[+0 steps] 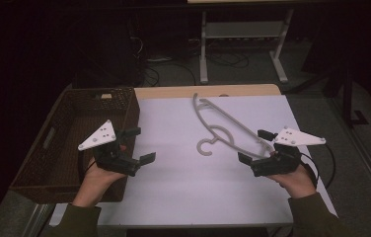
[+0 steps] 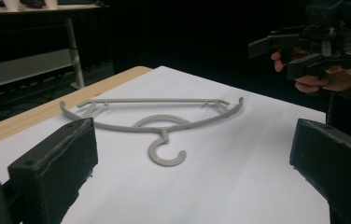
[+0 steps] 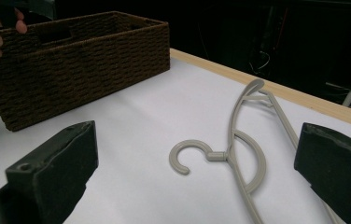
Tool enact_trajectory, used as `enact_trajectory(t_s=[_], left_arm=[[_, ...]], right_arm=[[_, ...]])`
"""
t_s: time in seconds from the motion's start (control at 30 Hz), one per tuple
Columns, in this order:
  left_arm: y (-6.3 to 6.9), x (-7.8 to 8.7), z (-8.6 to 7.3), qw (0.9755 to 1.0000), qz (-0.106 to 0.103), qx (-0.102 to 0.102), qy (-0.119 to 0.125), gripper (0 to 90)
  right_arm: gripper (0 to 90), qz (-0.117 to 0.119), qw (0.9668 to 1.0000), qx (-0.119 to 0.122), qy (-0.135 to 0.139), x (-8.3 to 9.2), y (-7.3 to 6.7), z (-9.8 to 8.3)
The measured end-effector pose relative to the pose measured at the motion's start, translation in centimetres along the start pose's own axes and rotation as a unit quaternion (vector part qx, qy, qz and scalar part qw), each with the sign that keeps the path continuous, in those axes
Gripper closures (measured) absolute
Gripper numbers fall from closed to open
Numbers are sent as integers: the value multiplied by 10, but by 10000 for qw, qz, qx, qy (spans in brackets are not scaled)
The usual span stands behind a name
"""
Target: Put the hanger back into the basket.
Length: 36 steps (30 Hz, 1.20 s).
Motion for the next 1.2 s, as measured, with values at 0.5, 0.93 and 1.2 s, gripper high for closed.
enact_trajectory(t_s=[0.5,0.93,1.2], left_arm=[[17,-40,-7,9991,-277,-13,-305,8],[21,-59,-29,9979,-363,21,-545,8],[22,-62,-33,9973,-405,50,-603,8]], right_arm=[[73,-87,9995,-134,-263,-16,11,0],[555,-176,9953,-285,-911,-60,31,5],[852,-213,9902,-426,-1310,-99,47,10]])
Point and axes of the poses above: each handheld gripper's, and its own axes: x roughly backward along the jaws, z roughly out of its top, y roughly to its right, the point moved 5 cm from there along -x, roughly forward along the jaws, and after that the axes turned 12 degrees about -y, right-handed, at the moved point
